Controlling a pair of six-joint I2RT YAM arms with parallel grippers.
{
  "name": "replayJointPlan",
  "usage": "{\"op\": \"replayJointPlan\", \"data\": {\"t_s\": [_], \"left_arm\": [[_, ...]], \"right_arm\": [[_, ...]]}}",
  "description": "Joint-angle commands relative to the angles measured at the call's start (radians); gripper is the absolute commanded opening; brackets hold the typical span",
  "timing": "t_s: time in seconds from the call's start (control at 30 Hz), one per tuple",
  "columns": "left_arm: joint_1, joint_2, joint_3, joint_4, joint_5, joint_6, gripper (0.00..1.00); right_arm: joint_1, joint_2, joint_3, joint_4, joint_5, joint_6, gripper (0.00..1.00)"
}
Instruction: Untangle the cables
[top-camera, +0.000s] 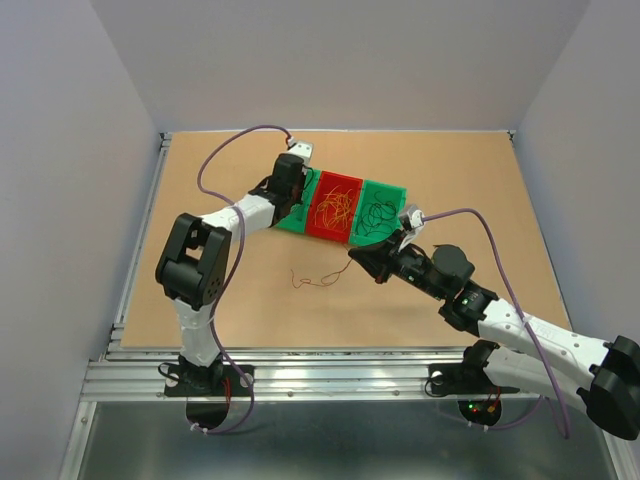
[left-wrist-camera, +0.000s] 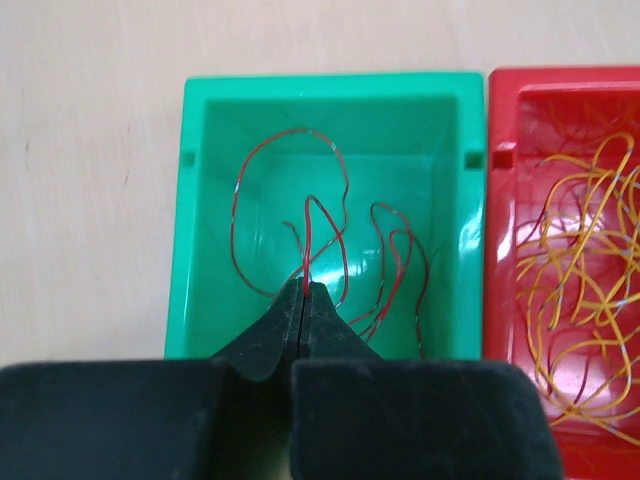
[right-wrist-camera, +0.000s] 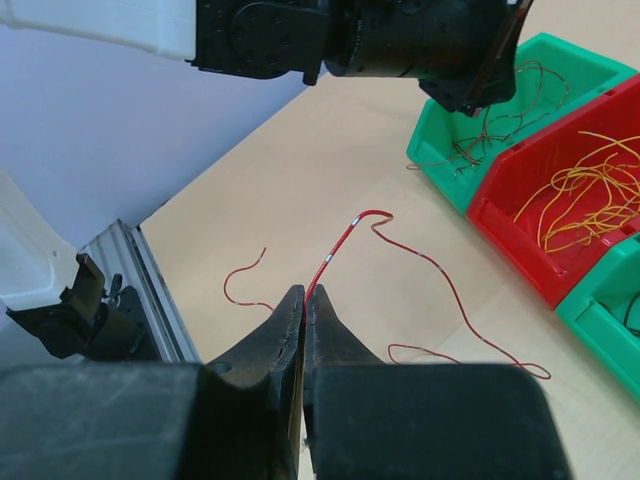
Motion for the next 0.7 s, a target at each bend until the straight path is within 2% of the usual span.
{"op": "replayJointPlan", "data": {"t_s": [0.0,0.2,0.3,0.57,0.67], "left_arm": [[-0.015,0.045,0.114,0.031,-0.057,0.101,0.00],[-0.044,0.161,0.179,-0.028,-0.086,0.138,0.00],[-0.043,0.236,0.263,-0.129,-0.084,0.118,0.00],[-0.038,0.353,0.406,-0.315,0.020,0.168,0.00],[-0.038,0.367,0.405,-0.329,0.041,0.196,0.00]], "right_arm": [[0.009,-0.001,0.074,0.017,0.010,-0.001,0.01],[0.009,-0.010,0.071,0.018,0.008,-0.001,0.01],[0.010,-0.013,0.068,0.018,0.010,0.001,0.01],[0.010,-0.011,0.070,0.018,0.013,0.002,0.01],[0.010,-0.011,0.070,0.018,0.010,0.004,0.01]]}}
